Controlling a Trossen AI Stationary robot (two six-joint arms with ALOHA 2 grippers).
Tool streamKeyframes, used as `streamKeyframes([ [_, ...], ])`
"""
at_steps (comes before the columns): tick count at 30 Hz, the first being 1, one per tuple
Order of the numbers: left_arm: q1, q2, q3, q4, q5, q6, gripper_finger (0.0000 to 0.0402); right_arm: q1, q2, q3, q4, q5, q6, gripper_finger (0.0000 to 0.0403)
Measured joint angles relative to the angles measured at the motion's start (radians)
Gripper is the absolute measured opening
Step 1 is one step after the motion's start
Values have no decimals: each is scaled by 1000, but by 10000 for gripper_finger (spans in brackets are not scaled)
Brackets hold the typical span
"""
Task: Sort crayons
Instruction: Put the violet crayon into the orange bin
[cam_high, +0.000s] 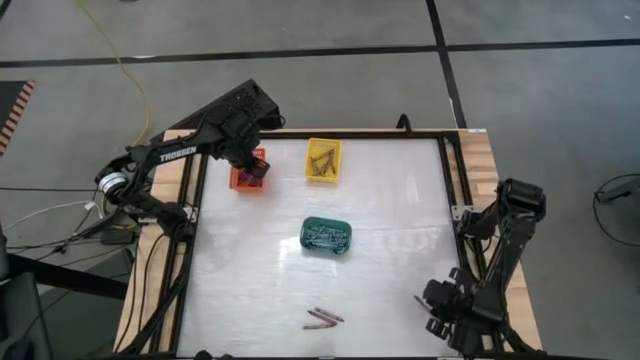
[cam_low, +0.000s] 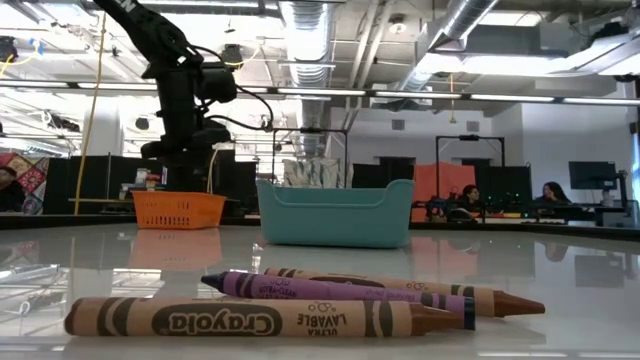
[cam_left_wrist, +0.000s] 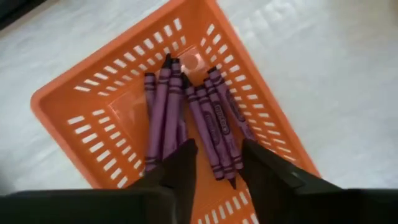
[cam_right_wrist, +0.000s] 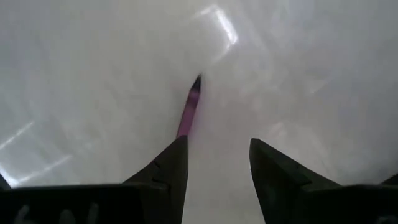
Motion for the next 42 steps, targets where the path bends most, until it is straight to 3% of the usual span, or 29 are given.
streamKeyframes([
  [7, -47, -38, 18, 50, 44, 11, 161, 29, 74, -46, 143, -21, -11, 157],
  [18, -199, -130, 133, 50, 16, 4, 166, 5, 198, -33, 252, -67, -55, 118],
  [21, -253, -142, 158, 52, -21, 3, 167, -6, 233, -34, 277, -71, -61, 96],
  [27, -379, -146, 203, 50, -38, 43, 167, -26, 248, -34, 287, -81, -74, 15],
  [33, -542, -146, 214, 54, -45, 80, 167, -47, 198, -35, 277, -68, -104, 4],
  [36, -633, -146, 210, 65, -62, 80, 167, -61, 159, -39, 267, -43, -128, 3],
  [42, -814, -146, 206, 134, -131, 79, 167, -98, 47, -39, 253, 155, -197, 1],
])
